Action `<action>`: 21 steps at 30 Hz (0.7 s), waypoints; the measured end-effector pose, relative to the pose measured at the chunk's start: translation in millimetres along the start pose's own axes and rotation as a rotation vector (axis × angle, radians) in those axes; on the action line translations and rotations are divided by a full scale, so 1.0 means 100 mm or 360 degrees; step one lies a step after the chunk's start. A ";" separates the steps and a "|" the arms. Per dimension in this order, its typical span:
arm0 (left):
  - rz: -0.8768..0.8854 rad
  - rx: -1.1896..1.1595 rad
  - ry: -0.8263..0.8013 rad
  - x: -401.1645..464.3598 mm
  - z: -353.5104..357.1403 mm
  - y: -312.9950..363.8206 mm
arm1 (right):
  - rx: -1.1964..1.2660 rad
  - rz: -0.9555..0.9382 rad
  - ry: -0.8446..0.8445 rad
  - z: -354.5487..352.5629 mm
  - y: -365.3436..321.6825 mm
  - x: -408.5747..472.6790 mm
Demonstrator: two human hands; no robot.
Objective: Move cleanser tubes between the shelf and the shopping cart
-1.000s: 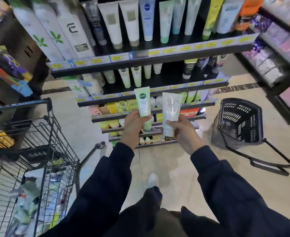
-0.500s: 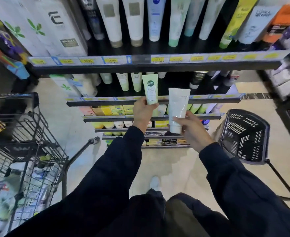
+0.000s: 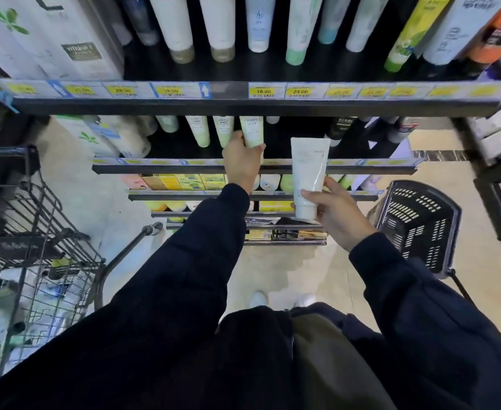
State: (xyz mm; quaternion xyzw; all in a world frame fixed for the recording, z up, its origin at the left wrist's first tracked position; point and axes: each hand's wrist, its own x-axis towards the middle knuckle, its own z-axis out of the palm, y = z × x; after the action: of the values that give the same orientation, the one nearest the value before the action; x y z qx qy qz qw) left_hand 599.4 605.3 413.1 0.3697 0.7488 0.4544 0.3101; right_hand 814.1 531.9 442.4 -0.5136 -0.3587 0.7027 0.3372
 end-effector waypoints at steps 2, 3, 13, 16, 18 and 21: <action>0.0014 0.0025 0.0007 0.06 0.04 0.01 | -0.0035 0.0003 0.0010 -0.03 -0.03 0.02; 0.0026 0.0046 0.0006 0.09 0.05 0.00 | -0.0036 0.0005 0.0016 -0.04 -0.04 0.04; 0.0158 0.0414 -0.0025 0.32 0.19 -0.17 | -0.0074 0.0042 0.0024 0.00 -0.01 0.16; 0.0141 0.0531 0.0013 0.33 0.21 -0.23 | -0.0081 0.0060 0.0015 0.01 0.00 0.15; 0.0147 0.0571 0.0033 0.34 0.21 -0.24 | -0.0089 0.0062 0.0031 0.00 0.00 0.14; 0.0142 0.0590 0.0047 0.36 0.21 -0.23 | -0.0106 0.0058 0.0059 -0.01 0.01 0.15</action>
State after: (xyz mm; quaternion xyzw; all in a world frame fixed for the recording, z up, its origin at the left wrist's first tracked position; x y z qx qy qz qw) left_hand 590.4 637.6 379.3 0.4466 0.8070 0.3274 0.2052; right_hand 811.8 543.9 434.0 -0.5440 -0.3661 0.6867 0.3138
